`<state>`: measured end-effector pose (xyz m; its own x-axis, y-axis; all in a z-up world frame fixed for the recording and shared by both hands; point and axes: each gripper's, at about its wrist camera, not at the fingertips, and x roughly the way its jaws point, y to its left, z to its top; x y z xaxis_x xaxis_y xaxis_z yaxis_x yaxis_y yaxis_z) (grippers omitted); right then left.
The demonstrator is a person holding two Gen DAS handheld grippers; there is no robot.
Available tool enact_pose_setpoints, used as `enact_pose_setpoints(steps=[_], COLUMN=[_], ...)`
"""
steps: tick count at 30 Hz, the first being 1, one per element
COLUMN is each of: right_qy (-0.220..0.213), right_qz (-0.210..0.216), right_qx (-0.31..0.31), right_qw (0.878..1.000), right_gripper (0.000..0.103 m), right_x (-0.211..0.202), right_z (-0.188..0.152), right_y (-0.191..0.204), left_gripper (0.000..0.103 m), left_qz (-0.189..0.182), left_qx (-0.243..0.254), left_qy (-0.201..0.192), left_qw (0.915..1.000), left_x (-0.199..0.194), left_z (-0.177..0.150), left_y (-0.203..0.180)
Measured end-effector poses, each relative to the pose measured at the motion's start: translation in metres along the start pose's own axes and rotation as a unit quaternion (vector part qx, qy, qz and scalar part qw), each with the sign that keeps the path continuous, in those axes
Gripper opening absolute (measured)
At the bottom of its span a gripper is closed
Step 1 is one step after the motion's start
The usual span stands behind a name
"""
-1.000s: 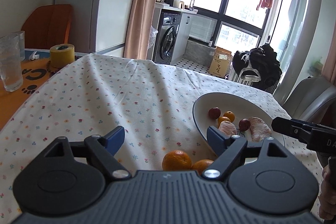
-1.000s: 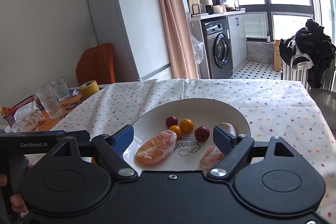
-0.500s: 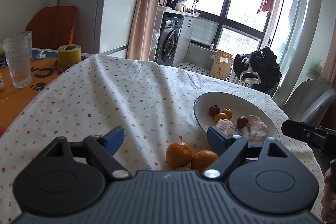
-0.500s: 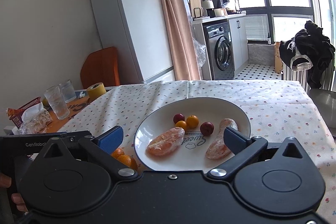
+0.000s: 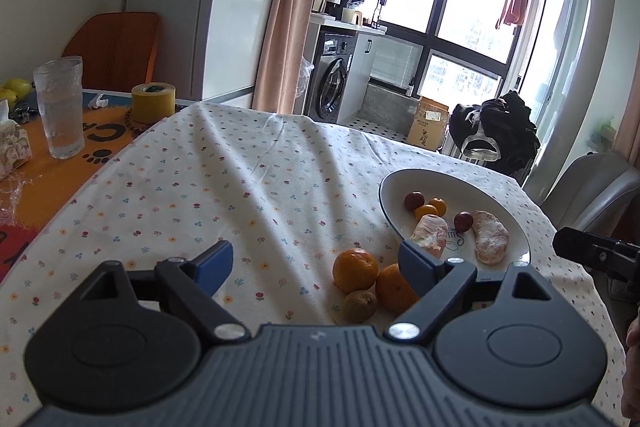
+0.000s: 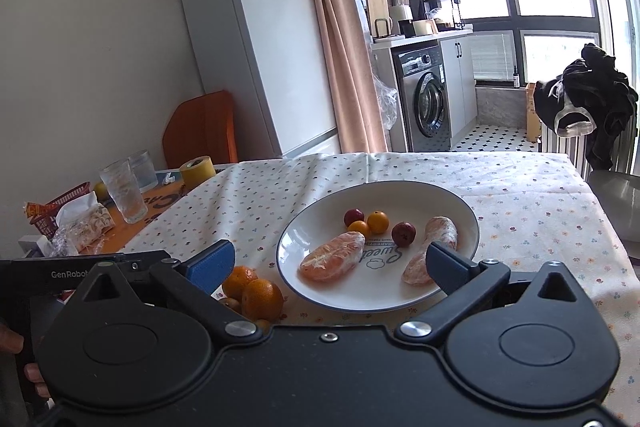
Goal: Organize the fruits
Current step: 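Move both tools back toward the oranges and small brown fruits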
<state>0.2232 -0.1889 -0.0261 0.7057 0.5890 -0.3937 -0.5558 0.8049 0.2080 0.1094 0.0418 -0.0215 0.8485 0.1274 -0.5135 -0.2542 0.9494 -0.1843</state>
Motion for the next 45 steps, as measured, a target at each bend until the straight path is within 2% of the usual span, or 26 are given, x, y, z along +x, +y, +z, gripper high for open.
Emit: enact_pose_setpoints(steps=[21,28,42,45], right_qy=[0.024,0.043,0.068,0.076], right_qz=[0.015,0.025,0.040,0.040], right_qx=[-0.018,-0.025,-0.035,-0.044], right_qw=[0.999,0.998,0.996,0.995], right_gripper=[0.103,0.103,0.103,0.099], right_x=[-0.012,-0.003,0.020,0.028], right_z=[-0.015,-0.023,-0.039,-0.041], right_y=[0.019,0.027,0.037,0.043], left_gripper=[0.089,0.089,0.086,0.084], left_qz=[-0.002,-0.028,-0.038,-0.037], left_qx=[0.008,0.002,0.013,0.014], left_qy=[0.023,0.028,0.028,0.030], left_qw=[0.9997,0.9992,0.9988,0.9987], left_x=[-0.016,-0.016,-0.009,-0.005], left_z=[-0.020,-0.028,-0.039,-0.040], left_y=[0.010,0.017,0.016,0.017])
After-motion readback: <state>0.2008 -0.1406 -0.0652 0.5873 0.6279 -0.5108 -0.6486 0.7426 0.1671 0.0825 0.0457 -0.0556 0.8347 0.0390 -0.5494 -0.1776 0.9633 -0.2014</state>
